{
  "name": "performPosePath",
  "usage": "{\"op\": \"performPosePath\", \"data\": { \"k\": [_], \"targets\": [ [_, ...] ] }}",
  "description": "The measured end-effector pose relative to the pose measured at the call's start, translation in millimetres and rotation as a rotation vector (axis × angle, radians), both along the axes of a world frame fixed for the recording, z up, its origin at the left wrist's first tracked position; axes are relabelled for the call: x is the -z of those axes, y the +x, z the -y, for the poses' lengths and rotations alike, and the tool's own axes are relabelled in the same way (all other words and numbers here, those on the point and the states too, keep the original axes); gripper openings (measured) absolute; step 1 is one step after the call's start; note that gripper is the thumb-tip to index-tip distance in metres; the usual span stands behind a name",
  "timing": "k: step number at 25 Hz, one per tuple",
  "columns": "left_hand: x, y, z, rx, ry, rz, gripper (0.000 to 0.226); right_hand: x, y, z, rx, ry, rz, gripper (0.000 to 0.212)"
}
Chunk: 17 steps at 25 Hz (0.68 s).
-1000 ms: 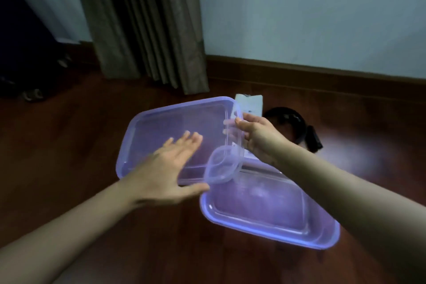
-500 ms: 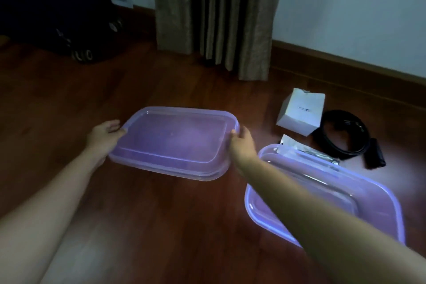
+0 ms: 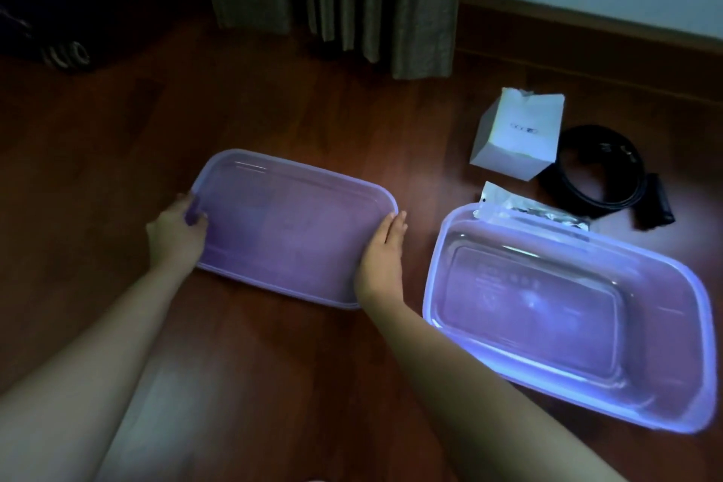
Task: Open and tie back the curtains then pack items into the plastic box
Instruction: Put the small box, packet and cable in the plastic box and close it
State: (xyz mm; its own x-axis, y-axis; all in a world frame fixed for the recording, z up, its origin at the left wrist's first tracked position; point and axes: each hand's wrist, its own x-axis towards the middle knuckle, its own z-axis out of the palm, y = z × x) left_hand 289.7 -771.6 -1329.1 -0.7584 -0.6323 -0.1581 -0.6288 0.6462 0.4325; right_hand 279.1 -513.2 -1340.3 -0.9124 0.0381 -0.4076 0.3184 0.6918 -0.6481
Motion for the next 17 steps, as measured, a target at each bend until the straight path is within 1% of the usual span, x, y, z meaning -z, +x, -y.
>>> {"op": "performPosePath", "data": {
  "k": [2,3,5,6,8,10,14,17],
  "targets": [
    [2.2,1.4,-3.1,0.04,-0.041,0.015,0.043,4.3,3.3,1.3,-0.003,-0.002,-0.007,0.059],
    [3.0,2.2,-3.5,0.065,-0.055,0.019,0.043,4.2,3.5,0.7,-0.065,0.055,0.015,0.059],
    [0.2,-0.1,-3.9,0.091,-0.089,-0.006,0.048,-5.2,-6.8,0.4,-0.115,0.153,0.032,0.062],
    [-3.9,-3.8,-7.6,0.102,-0.103,-0.042,0.051,-11.9,-14.9,0.1,-0.158,0.161,0.013,0.062],
    [-16.2,-20.4,-25.6,0.16,-0.108,-0.143,0.054,-34.3,-40.7,-3.3,-0.223,0.108,-0.092,0.061],
    [-31.6,-47.4,-58.0,0.269,-0.078,-0.226,0.053,-64.3,-72.0,-18.7,-0.268,0.108,-0.214,0.063],
    [-64.1,-109.3,-149.7,0.442,-0.013,-0.367,0.047,-105.9,-122.9,-105.0,-0.206,0.239,-0.388,0.064],
    [-83.8,-135.3,-224.0,0.52,0.061,-0.445,0.045,-112.5,-129.7,-199.5,-0.116,0.367,-0.347,0.063]
  ]
}}
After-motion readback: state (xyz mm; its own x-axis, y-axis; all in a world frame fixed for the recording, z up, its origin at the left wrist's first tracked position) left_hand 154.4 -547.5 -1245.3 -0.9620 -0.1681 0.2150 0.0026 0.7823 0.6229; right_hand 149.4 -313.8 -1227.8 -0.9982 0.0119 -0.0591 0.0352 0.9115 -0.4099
